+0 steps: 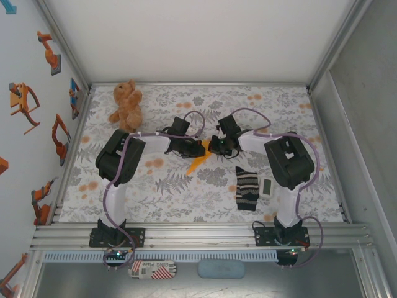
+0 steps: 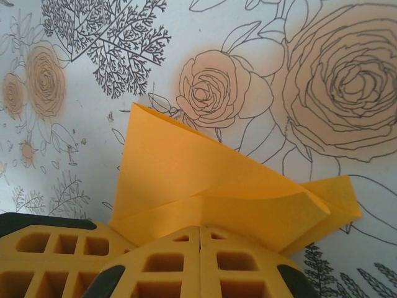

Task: Fold a paper plane with a square sheet of paper (pick it up from the middle)
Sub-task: Fold the wing for the fifth time at the center of the table.

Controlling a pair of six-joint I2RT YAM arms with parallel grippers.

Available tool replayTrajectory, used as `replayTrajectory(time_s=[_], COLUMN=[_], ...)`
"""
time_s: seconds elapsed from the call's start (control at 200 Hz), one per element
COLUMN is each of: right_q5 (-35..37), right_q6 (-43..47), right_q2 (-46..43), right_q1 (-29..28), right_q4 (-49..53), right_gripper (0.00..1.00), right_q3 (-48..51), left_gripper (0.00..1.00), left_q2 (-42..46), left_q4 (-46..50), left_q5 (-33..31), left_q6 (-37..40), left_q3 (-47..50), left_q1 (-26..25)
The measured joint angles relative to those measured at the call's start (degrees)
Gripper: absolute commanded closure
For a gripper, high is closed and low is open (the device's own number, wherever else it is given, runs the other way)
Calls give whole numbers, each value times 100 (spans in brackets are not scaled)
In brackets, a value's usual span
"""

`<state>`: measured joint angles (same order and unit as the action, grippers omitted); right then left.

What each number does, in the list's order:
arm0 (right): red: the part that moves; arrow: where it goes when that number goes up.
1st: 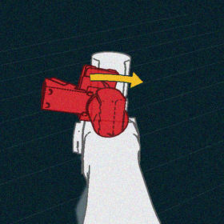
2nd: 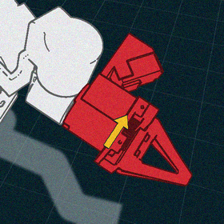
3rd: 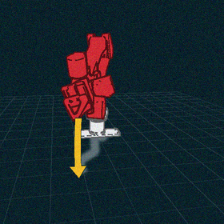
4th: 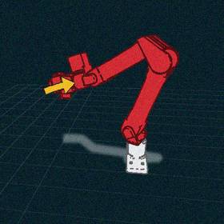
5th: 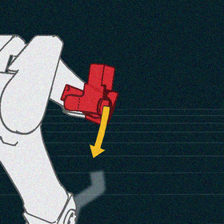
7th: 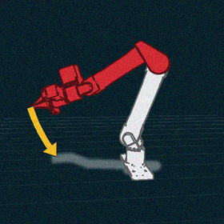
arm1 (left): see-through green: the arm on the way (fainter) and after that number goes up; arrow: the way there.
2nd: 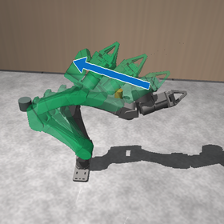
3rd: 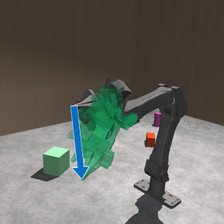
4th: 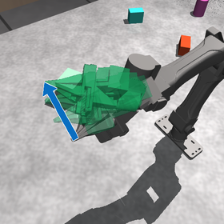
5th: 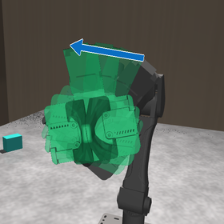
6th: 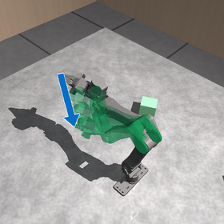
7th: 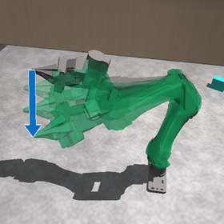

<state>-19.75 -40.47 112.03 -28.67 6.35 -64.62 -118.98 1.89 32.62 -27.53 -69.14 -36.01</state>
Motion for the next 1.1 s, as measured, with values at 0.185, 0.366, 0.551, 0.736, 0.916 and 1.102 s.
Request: replayTrajectory(time_s=[0.185, 0.366, 0.551, 0.736, 0.916, 1.102], right_q5=[-380, -503, -256, -271, -649, -925], right_q6=[-2, -2, 24, 17, -74, -240], right_q2=[-7, 48, 44, -452, -518, -61], right_q1=[229, 721, 1086, 1047, 643, 496], right_q4=[-369, -426, -341, -313, -533, -678], right_gripper=[100, 100, 100, 100, 100, 100], right_q3=[192, 153, 39, 221, 238, 208], left_gripper=[100, 100, 100, 100, 100, 100], left_q2=[35, 85, 94, 68, 50, 50], left_q4=[-221, -472, -485, -273, -146, -79], left_q5=[0, 2, 2, -7, -9, -33], left_q6=[-7, -7, -7, -4, -4, -7], left_q3=[153, 315, 295, 164, 85, 46], left_q1=[4, 15, 15, 15, 15, 9])
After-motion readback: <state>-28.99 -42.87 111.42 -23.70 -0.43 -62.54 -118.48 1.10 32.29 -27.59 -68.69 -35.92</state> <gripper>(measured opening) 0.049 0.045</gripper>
